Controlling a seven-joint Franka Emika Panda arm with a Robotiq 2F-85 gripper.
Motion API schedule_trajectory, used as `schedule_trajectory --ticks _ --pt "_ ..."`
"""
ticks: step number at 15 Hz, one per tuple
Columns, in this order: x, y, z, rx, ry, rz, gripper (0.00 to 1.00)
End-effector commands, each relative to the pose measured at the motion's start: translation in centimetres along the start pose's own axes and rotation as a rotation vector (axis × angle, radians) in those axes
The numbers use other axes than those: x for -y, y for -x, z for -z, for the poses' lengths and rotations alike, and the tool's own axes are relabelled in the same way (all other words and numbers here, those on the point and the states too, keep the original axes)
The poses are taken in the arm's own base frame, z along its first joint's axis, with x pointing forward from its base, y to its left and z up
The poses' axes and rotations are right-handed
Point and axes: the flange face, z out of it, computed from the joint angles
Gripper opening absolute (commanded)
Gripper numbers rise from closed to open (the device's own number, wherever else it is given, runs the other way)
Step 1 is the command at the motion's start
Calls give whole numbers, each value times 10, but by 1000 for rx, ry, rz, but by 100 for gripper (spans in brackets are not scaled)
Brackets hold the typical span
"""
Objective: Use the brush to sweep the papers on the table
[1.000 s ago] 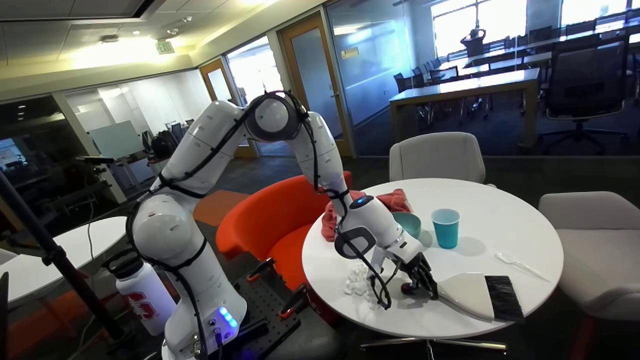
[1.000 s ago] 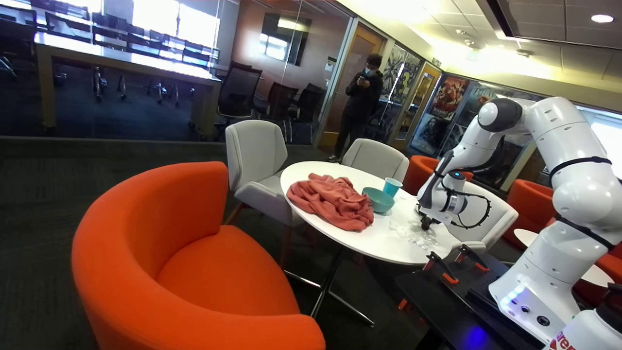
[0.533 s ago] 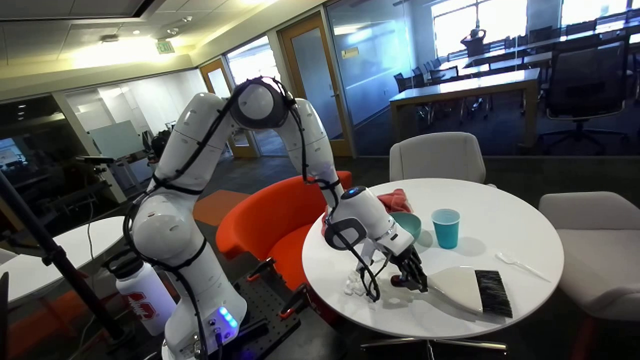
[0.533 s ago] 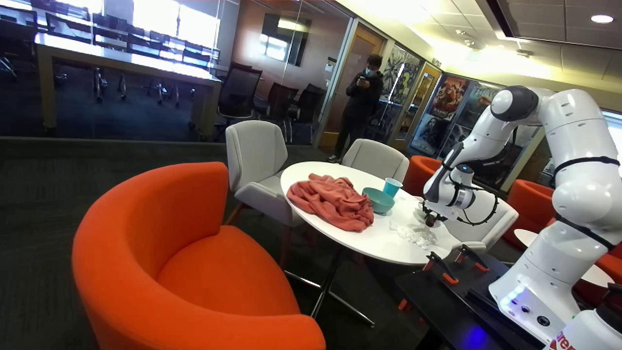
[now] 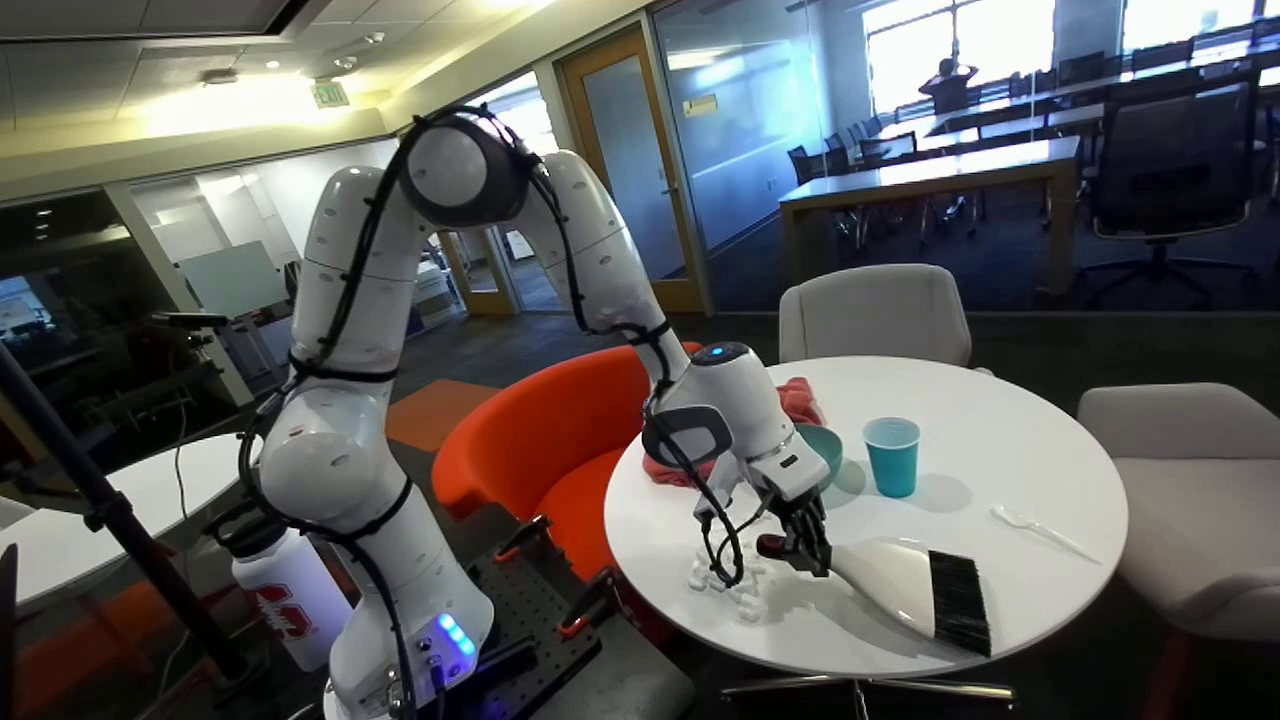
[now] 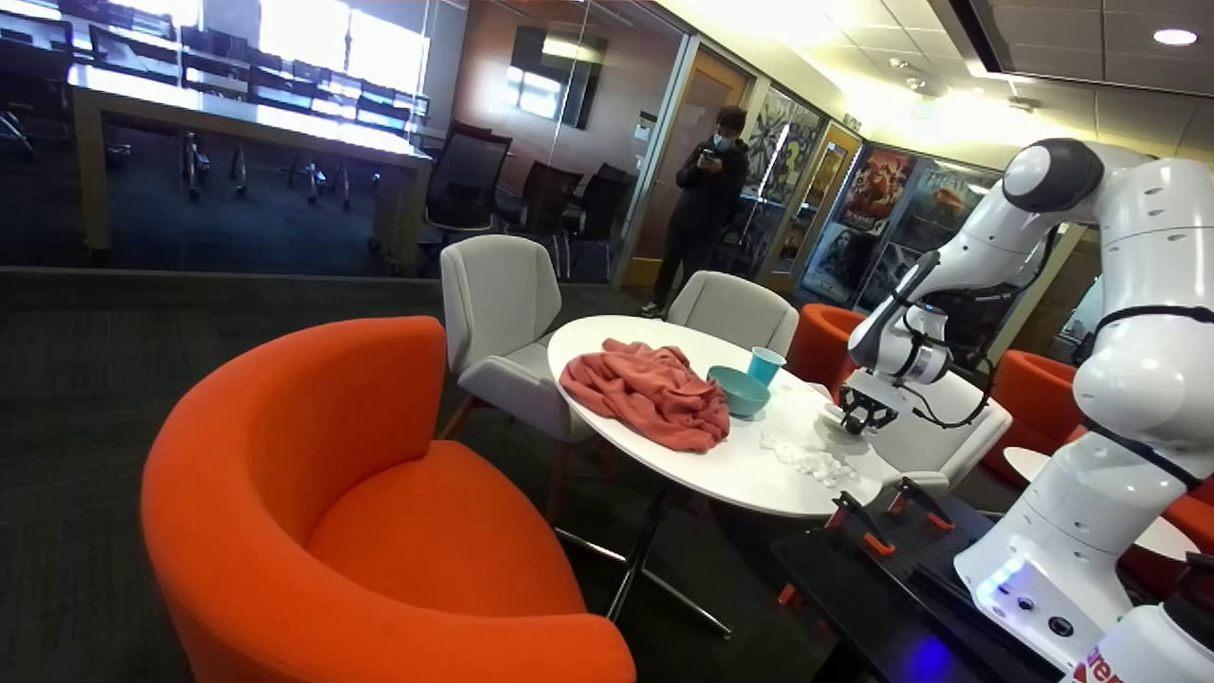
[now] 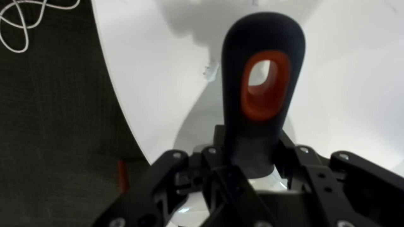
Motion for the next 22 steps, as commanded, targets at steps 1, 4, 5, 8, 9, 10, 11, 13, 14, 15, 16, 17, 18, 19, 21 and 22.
schedule_trajectory --ticks 1,4,5,8,9,10,11,13,14,15,16,17,18,19,21,22 --pt "-1 -2 44 109 -91 -18 13" --pt "1 1 60 255 -145 -24 13" --pt "0 2 63 301 -162 -17 13" --pt "-13 1 72 433 -141 -31 13" --pt "-17 0 74 457 -114 -39 13" --pt "-12 -1 59 420 -126 -37 13" --pt "-16 -3 60 428 -121 -44 38" --pt "-16 -2 58 429 -115 -45 38" --pt "-15 0 57 432 -113 -42 38" --pt "-15 1 56 433 -111 -40 38" --pt "-14 1 56 433 -111 -39 13" --pt "-12 5 55 442 -107 -35 13" --pt "-10 9 56 451 -107 -30 13" --pt "-7 14 58 480 -109 -20 13" --pt "-2 23 62 524 -105 -6 13" --pt "1 27 64 543 -98 3 13"
